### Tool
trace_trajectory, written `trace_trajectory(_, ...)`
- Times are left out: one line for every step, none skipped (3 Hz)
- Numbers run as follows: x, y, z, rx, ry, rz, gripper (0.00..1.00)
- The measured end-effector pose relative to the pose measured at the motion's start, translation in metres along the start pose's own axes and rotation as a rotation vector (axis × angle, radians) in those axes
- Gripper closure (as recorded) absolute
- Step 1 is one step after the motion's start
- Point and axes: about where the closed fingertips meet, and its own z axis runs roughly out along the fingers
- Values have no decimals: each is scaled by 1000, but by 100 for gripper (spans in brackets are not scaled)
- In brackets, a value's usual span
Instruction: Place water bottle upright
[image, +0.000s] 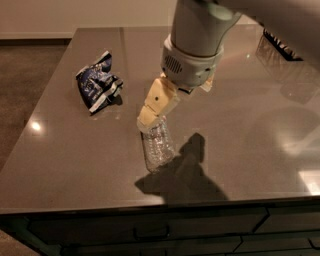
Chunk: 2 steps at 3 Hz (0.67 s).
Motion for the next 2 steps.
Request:
trace_trajectory(-19, 5, 13, 17, 23, 49, 0)
trace_trajectory(-33, 6, 30, 22, 60, 104, 0)
